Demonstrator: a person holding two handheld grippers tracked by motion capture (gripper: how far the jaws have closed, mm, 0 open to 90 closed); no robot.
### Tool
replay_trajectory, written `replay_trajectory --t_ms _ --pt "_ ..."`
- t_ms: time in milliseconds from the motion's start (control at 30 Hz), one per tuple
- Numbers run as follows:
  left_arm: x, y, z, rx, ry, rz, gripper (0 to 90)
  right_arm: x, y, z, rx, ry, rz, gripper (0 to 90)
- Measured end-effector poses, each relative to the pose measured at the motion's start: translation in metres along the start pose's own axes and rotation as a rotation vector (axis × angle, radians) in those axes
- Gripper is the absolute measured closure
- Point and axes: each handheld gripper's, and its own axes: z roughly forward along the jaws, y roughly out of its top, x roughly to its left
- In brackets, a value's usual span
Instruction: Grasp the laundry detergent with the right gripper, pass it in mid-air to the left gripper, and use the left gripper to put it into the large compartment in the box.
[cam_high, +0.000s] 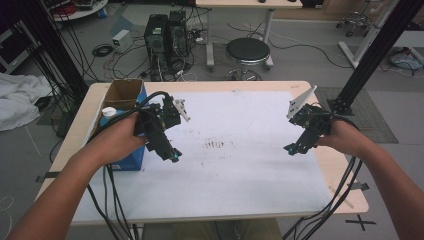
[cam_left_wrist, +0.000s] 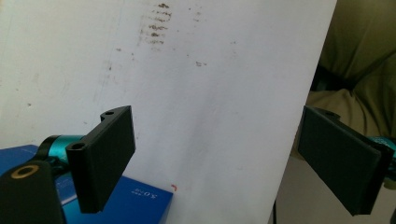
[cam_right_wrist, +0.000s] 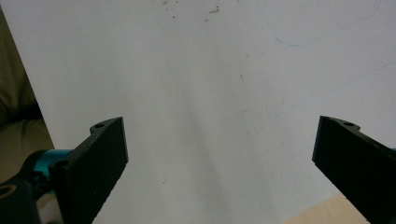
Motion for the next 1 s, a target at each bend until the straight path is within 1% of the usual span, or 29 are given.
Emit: replay_trajectory --t_ms 167,267,300,533,767,1000 --pt "0.0 0.002 0.003 -0.002 -0.007 0.01 11.8 -0.001 0.0 0.001 -0.001 0.001 0.004 2.4" --pt "-0.002 0.004 0.007 0.014 -0.025 0.038 11.8 -0.002 0.001 0.002 -0.006 0.0 -0.001 2.4" --pt "-0.003 0.005 0.008 0.018 -0.024 0.046 11.8 -0.002 0.001 0.002 -0.005 0.0 0.001 2.4" --pt "-0.004 0.007 0.014 0.031 -0.018 0.041 11.8 -0.002 0.002 0.004 0.0 0.005 -0.001 2.4" --pt "-0.002 0.004 0.013 0.036 -0.006 0.027 11.8 -0.002 0.003 0.005 -0.001 0.009 -0.004 2.4" --pt "0.0 0.004 0.014 0.046 -0.005 0.026 11.8 -0.003 0.002 0.005 -0.002 0.01 -0.008 2.4"
